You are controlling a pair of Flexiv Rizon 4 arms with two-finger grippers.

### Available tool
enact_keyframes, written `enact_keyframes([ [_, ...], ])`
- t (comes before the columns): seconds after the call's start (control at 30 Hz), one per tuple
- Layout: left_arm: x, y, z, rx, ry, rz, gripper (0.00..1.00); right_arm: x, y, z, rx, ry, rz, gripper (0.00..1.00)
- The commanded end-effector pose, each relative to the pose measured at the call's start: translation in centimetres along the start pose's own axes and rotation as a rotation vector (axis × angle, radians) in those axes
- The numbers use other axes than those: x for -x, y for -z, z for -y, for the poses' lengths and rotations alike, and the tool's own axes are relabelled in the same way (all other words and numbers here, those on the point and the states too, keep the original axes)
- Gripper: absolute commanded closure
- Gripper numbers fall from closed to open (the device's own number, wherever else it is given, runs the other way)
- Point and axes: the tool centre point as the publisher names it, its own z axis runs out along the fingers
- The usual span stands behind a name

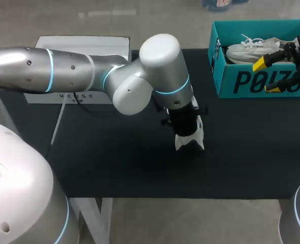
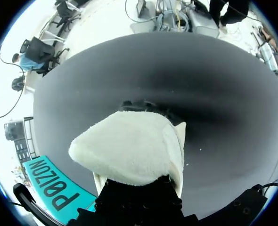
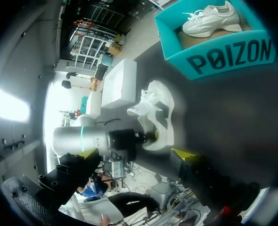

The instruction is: Take the shoe out of the shoebox, open the shoe tongue, remove and reinsert the insole, then place the shoe into the shoebox

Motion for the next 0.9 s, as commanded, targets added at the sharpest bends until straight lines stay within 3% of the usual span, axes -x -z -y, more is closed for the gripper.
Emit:
enact_keyframes([
  [0.03, -0.3, 0.6, -0.8, -0.045, 0.012, 0.044, 1.0, 0.0, 0.0, 0.0, 0.0, -0.001, 0.002, 0.0],
  [0.2, -0.5, 2.2, -2.1, -0.054, 0.028, 0.035, 1.0, 0.0, 0.0, 0.0, 0.0, -0.001, 0.002, 0.0],
  [0.4, -0.4, 3.1, -3.4, -0.062, -0.033, -0.079, 1.0, 0.0, 0.0, 0.0, 0.0, -0.001, 0.002, 0.0],
  [0.9, -1.4, 0.0, -2.3, -0.07, -0.129, -0.282, 1.0, 0.0, 0.0, 0.0, 0.0, -0.001, 0.002, 0.0],
])
